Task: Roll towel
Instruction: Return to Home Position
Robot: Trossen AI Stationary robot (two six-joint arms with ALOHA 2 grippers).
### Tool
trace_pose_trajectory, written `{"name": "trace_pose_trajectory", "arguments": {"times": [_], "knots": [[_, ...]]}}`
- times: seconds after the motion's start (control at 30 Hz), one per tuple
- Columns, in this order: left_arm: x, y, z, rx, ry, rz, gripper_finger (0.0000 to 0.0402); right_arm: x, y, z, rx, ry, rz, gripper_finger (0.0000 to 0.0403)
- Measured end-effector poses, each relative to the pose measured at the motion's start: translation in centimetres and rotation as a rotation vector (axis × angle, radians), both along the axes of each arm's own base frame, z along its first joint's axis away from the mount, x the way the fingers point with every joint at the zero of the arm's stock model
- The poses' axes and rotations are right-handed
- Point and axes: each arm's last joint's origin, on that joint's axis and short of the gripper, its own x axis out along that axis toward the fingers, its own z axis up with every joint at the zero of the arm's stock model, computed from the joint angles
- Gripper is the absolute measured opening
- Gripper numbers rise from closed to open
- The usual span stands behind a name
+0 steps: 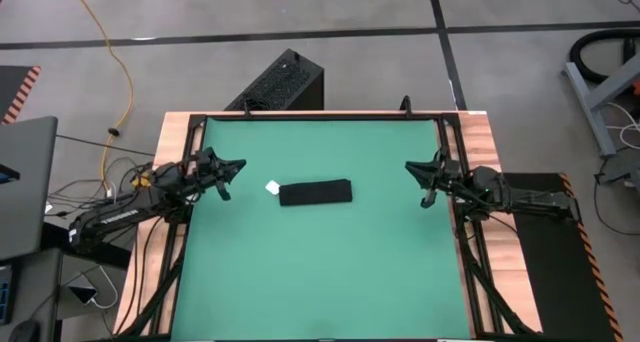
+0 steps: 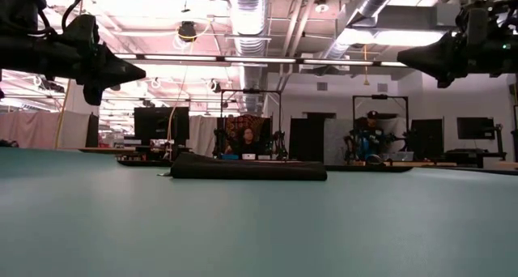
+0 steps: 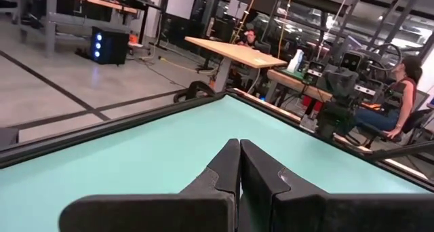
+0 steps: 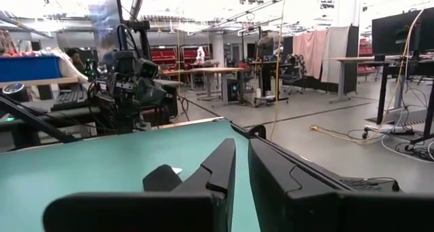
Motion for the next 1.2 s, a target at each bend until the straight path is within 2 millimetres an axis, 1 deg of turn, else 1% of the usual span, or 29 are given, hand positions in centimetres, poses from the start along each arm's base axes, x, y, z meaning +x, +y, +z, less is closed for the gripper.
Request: {"name": "trace_pose_trajectory", "arguments": {"times": [0.17, 0.3, 1.2], "knots": [[0.01, 0.00, -0.07, -0.003, 0.006, -0.001, 0.0000, 0.01, 0.01, -0.01, 0.007, -0.003, 0.004, 0.0065], [0.04, 0.01, -0.63, -0.034, 0.054, -0.002, 0.0000, 0.01, 0.01, -0.03, 0.006, -0.002, 0.006, 0.0065], [0.07, 0.03, -0.63, -0.024, 0.055, -0.001, 0.0000, 0.02, 0.01, -0.07, 0.006, -0.001, 0.007, 0.0065]]}}
